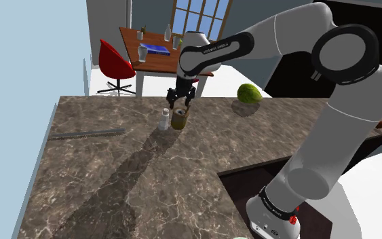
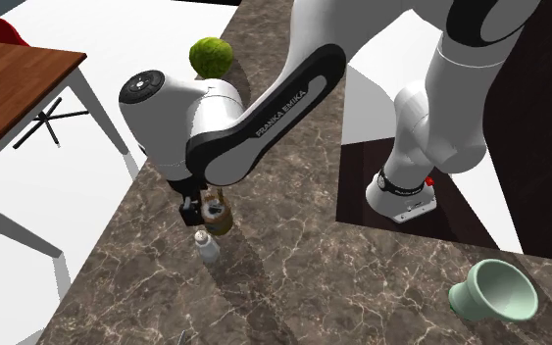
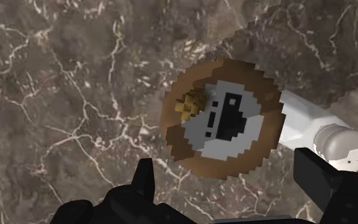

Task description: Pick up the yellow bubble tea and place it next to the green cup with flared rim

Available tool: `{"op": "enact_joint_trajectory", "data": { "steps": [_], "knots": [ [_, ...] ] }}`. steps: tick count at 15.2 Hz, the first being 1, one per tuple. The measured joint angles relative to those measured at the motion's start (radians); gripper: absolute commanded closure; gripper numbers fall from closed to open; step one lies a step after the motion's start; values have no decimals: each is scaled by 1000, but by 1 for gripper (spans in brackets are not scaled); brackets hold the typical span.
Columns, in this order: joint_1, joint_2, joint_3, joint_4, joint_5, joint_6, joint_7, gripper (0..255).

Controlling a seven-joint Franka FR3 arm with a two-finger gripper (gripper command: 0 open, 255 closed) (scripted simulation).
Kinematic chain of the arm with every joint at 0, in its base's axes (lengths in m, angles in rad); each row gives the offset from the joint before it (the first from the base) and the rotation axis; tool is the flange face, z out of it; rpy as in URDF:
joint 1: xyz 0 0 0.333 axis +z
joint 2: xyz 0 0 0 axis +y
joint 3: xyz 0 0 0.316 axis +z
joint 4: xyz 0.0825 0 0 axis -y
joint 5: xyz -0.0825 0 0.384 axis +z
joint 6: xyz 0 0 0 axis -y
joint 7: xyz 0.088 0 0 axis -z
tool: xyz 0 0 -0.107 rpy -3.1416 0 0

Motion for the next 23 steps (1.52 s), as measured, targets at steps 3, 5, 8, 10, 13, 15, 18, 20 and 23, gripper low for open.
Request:
{"op": "enact_joint_trajectory", "data": {
  "steps": [3,5,8,10,13,15,18,20,23],
  "knots": [
    [-1,26,-1,-8,-1,35,0,0],
    [0,41,-1,-18,-2,60,1,0],
    [0,50,-1,-25,-2,76,1,0],
    [0,52,-1,-25,-2,78,2,0],
    [0,52,-1,-25,-2,79,2,255],
    [0,52,-1,-25,-2,79,2,255],
    [0,52,-1,-25,-2,79,2,255],
    [0,52,-1,-25,-2,79,2,255],
    [0,52,-1,-25,-2,79,2,255]
  ]
}}
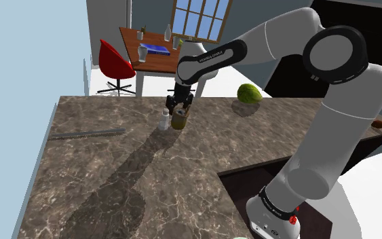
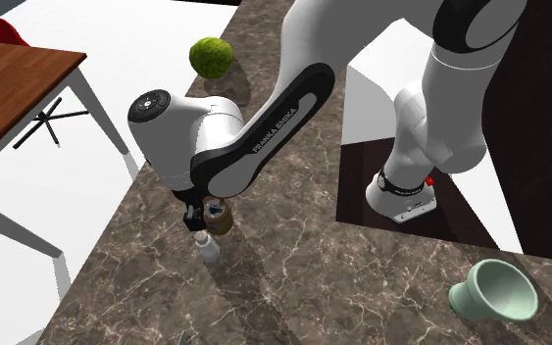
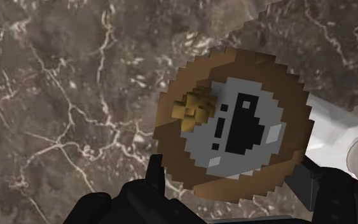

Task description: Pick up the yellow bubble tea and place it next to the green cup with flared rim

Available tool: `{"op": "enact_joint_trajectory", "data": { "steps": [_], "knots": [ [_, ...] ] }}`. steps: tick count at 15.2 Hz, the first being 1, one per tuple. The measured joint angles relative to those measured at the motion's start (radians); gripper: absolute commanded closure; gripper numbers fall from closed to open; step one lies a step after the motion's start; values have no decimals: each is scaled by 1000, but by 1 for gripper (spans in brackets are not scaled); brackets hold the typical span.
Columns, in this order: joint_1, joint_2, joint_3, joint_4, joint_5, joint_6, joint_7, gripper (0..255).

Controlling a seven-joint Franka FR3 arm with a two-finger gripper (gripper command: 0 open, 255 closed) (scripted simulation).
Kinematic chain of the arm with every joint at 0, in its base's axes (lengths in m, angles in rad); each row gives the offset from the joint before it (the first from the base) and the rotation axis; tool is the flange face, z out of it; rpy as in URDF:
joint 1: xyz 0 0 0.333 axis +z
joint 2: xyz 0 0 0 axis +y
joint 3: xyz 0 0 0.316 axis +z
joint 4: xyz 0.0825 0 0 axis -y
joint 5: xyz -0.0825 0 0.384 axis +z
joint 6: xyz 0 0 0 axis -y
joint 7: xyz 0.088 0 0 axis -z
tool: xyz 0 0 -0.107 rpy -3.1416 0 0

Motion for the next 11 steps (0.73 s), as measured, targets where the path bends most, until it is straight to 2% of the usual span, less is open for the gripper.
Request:
{"op": "enact_joint_trajectory", "data": {
  "steps": [11],
  "knots": [
    [0,-67,1,55,2,-123,0,255]
  ]
}}
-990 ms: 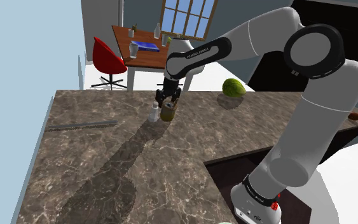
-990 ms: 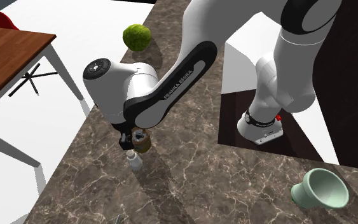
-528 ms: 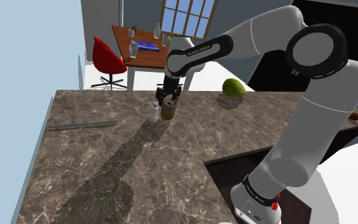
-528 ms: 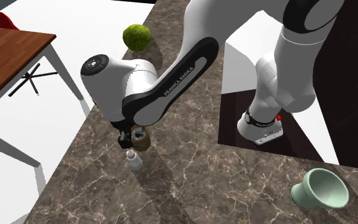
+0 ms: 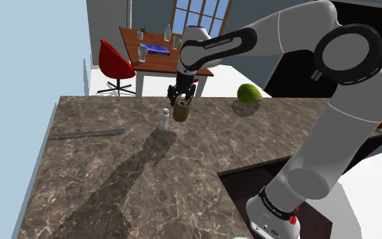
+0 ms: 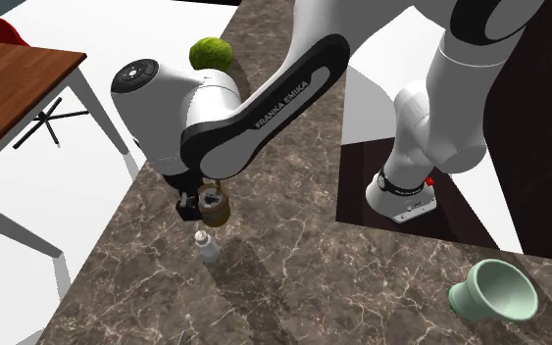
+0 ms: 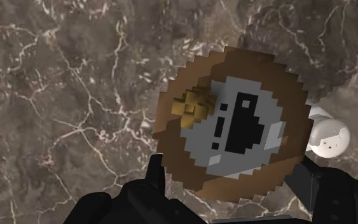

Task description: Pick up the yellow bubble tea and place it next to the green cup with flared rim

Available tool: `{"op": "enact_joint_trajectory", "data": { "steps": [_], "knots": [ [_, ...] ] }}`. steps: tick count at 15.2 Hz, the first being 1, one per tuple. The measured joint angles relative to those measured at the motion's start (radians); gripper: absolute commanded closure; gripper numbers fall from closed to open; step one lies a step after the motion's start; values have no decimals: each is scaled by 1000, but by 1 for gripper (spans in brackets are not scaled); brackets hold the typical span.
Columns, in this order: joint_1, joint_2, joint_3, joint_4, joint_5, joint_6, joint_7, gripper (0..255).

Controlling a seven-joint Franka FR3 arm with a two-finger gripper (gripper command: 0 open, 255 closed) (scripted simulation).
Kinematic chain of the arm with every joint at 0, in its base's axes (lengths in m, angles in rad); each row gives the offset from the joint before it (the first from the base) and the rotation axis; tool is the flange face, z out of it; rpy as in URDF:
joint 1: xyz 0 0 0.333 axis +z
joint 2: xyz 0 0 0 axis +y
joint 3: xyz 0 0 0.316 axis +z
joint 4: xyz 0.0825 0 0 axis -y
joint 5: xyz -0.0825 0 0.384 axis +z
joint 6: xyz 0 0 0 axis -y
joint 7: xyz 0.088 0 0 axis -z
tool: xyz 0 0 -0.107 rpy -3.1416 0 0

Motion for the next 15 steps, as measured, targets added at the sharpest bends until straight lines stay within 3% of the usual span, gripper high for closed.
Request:
{"op": "enact_joint_trajectory", "data": {
  "steps": [15],
  "knots": [
    [-2,-64,-1,126,2,-189,-1,255]
  ]
}}
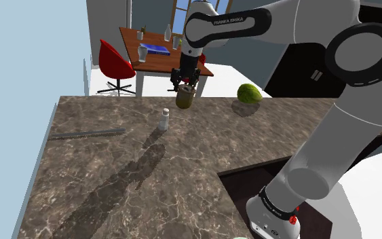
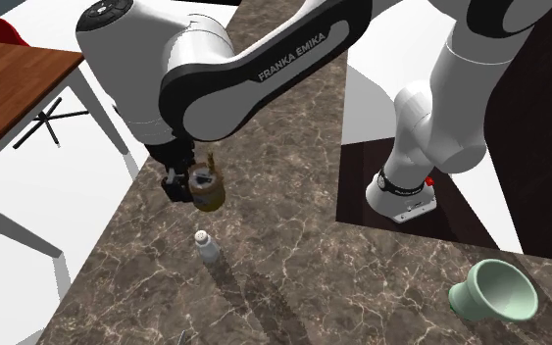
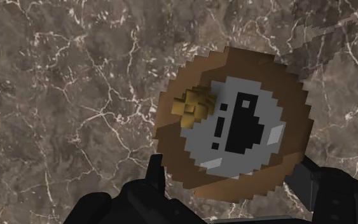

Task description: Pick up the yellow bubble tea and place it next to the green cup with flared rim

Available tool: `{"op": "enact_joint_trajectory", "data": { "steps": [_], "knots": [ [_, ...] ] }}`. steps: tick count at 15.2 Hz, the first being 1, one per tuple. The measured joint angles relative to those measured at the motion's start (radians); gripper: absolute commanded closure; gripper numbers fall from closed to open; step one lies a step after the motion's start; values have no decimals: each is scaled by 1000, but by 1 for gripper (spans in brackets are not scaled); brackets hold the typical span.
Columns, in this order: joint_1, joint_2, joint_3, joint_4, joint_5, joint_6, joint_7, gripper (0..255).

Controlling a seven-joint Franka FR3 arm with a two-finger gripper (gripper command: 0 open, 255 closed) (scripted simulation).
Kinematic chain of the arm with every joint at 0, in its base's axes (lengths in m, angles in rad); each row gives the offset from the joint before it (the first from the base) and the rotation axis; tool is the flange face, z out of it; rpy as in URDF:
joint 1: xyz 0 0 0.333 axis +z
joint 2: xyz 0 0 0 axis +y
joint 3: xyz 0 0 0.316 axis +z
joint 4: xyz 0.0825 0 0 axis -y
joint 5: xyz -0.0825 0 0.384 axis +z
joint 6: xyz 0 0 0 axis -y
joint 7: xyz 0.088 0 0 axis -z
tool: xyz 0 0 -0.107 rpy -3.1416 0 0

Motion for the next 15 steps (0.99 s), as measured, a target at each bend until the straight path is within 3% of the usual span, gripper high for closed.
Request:
{"op": "enact_joint_trajectory", "data": {
  "steps": [15],
  "knots": [
    [0,-19,0,179,0,-198,2,255]
  ]
}}
